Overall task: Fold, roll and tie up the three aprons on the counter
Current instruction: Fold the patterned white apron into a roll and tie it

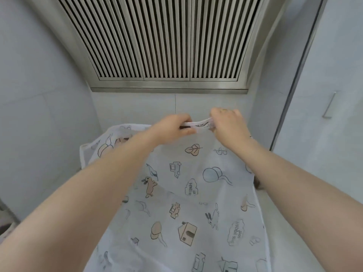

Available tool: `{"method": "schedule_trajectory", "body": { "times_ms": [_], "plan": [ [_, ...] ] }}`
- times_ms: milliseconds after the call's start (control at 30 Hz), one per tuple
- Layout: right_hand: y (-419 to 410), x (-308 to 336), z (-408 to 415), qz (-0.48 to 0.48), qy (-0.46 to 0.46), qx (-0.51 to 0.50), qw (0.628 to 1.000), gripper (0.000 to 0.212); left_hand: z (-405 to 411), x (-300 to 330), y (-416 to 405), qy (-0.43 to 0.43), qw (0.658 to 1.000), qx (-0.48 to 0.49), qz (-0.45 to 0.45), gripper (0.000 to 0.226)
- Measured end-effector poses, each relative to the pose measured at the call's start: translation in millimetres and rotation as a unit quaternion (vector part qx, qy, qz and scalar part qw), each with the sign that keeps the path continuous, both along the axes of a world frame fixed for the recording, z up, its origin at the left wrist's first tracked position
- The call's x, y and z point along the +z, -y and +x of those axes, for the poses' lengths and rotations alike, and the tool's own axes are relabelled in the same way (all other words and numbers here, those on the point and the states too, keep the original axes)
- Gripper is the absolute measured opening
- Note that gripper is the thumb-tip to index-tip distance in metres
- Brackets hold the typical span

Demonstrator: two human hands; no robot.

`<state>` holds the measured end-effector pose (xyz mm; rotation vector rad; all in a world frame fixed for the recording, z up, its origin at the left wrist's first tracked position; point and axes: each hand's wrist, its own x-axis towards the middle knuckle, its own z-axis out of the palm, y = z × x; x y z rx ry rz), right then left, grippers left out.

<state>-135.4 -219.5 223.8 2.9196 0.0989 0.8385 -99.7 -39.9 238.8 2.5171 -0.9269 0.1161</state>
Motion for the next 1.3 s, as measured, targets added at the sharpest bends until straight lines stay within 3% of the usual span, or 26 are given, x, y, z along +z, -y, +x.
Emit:
{"method": "schedule_trajectory", "body": {
  "times_ms": [167, 300, 467, 567, 667, 733, 800, 833, 900, 1000, 1067, 1133, 1200, 1300],
  "plan": [
    [15, 16, 61, 0.098, -0.08, 0.045, 0.991, 0.022, 67, 4, 4, 0.062, 0.995, 0.01, -0.078, 0.019],
    [24, 20, 114, 0.323, -0.177, 0.109, 0.923, 0.013, 123, 5, 2, -0.01, 0.992, 0.032, -0.12, 0.034],
    [15, 17, 180, 0.459, -0.169, 0.089, 0.868, 0.015, 188, 0, -2, 0.016, 0.996, 0.062, -0.067, 0.024],
    [7, 11, 209, 0.54, -0.156, 0.075, 0.823, 0.031, 222, -13, -12, 0.041, 0.996, 0.074, 0.038, 0.017],
    [5, 1, 232, 0.6, -0.118, 0.032, 0.791, 0.025, 247, -30, -30, 0.014, 0.987, 0.095, 0.128, 0.013],
    [5, -7, 241, 0.547, -0.112, -0.04, 0.829, 0.014, 257, -42, -42, -0.002, 0.979, 0.12, 0.167, 0.022],
    [5, -15, 243, 0.346, -0.123, -0.139, 0.92, 0.02, 264, -51, -50, 0.023, 0.978, 0.147, 0.145, 0.026],
    [3, -18, 242, 0.246, -0.125, -0.158, 0.948, 0.024, 264, -53, -51, 0.058, 0.981, 0.146, 0.115, 0.027],
    [-11, -19, 245, 0.172, -0.132, -0.082, 0.973, 0.029, 259, -51, -46, 0.124, 0.985, 0.102, 0.061, 0.027],
    [-42, -14, 252, 0.162, -0.155, 0.144, 0.964, 0.04, 246, -37, -29, 0.17, 0.984, 0.022, 0.044, 0.021],
    [-55, -10, 254, 0.151, -0.149, 0.19, 0.959, 0.028, 242, -33, -25, 0.181, 0.983, 0.038, 0.02, 0.022],
    [-48, -11, 257, 0.126, -0.117, 0.165, 0.971, 0.022, 242, -35, -35, 0.134, 0.985, 0.102, 0.021, 0.034],
    [-33, -16, 257, 0.12, -0.097, 0.109, 0.982, 0.024, 245, -41, -53, 0.038, 0.981, 0.16, 0.101, 0.037],
    [-21, -24, 256, 0.072, -0.056, -0.004, 0.996, 0.03, 249, -49, -74, -0.123, 0.973, 0.147, 0.129, 0.031]
  ]
}}
